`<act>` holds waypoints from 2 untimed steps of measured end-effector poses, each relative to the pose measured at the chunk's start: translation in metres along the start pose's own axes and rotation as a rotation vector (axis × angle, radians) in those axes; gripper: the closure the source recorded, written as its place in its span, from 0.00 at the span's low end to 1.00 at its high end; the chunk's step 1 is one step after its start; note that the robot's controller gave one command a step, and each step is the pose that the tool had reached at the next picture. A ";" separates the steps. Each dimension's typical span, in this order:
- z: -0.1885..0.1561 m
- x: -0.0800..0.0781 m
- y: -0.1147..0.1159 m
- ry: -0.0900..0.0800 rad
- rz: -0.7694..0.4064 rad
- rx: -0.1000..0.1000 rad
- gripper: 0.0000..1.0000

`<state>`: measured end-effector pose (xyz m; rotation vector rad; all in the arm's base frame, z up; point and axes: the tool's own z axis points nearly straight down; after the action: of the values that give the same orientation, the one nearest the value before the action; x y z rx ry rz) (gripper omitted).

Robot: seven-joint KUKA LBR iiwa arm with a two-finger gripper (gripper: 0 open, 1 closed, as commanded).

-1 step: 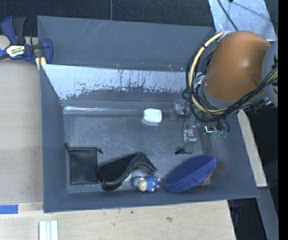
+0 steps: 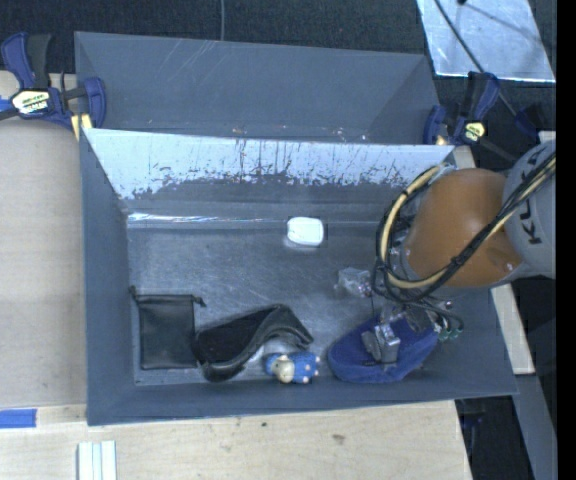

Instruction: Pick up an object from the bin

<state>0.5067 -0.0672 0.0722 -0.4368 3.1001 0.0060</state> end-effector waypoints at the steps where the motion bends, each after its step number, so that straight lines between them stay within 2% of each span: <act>1: -0.030 0.025 -0.007 0.002 -0.111 0.004 0.00; 2: -0.034 0.029 -0.019 0.003 -0.336 0.002 0.00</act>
Offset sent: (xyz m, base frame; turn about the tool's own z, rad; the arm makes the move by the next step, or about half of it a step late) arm -0.0247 -0.0142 0.0278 -0.1125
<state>0.4840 -0.0933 0.1059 -0.9503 2.9856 -0.0008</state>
